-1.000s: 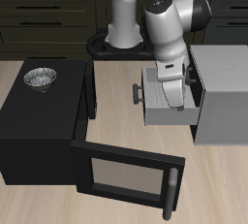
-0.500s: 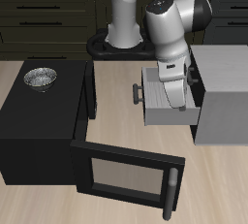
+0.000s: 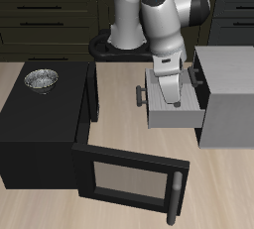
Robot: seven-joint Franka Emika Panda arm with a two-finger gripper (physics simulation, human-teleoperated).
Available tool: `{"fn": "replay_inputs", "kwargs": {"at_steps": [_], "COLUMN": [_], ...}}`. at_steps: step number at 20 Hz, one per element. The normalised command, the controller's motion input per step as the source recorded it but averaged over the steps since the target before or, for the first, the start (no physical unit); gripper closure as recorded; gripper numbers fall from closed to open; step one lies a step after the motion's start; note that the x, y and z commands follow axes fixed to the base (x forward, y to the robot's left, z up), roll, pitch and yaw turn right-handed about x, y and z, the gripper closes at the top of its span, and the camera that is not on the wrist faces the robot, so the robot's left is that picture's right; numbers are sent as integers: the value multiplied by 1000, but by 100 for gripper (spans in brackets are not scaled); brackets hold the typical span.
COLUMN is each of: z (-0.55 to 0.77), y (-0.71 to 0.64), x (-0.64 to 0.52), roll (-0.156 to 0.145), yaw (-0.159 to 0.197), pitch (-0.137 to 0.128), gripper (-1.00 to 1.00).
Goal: Close the top and middle drawer of the white cabinet
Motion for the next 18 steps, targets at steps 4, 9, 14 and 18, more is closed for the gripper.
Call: {"fn": "replay_inputs", "kwargs": {"at_steps": [4, 9, 14, 18], "z": [164, 134, 45, -16], "y": [-345, -343, -344, -326], "x": [-131, -116, -89, -29], "roll": [-41, -39, -47, -44], "yaw": [14, 19, 6, 4], "pitch": [-17, -1, -6, 5], "gripper": [-100, -100, -100, -100]}}
